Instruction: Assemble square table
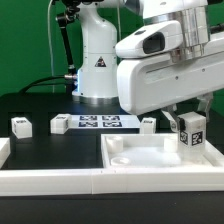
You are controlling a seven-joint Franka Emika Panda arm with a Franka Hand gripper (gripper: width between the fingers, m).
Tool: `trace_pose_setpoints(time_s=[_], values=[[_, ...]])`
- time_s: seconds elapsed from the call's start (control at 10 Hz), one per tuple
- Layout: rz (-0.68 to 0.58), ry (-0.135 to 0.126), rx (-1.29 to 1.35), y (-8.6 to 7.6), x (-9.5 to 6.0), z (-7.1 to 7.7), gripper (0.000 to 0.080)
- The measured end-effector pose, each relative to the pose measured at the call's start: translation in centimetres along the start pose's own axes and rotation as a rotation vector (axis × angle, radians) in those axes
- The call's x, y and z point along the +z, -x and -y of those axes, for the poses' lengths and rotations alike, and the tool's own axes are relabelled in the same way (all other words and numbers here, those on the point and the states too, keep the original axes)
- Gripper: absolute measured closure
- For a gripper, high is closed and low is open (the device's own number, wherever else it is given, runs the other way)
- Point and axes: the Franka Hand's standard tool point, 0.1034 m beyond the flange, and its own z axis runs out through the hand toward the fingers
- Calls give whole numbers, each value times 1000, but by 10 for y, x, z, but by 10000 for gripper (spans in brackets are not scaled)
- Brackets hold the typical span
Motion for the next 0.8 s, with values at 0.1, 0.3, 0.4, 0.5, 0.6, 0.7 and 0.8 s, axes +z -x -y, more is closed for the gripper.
trace_pose_setpoints(time_s=[0.1, 0.3, 0.4, 0.5, 0.6, 0.7, 0.8], values=[[0, 0, 4, 0, 0, 0, 511], [1, -4, 146, 1, 1, 2, 511], [1, -12, 229, 1, 1, 3, 509], [-1, -14, 333, 1, 2, 4, 509], [-1, -18, 429, 1, 3, 7, 509], [-9, -19, 487, 0, 3, 7, 509], [-11, -20, 581, 0, 3, 8, 509]])
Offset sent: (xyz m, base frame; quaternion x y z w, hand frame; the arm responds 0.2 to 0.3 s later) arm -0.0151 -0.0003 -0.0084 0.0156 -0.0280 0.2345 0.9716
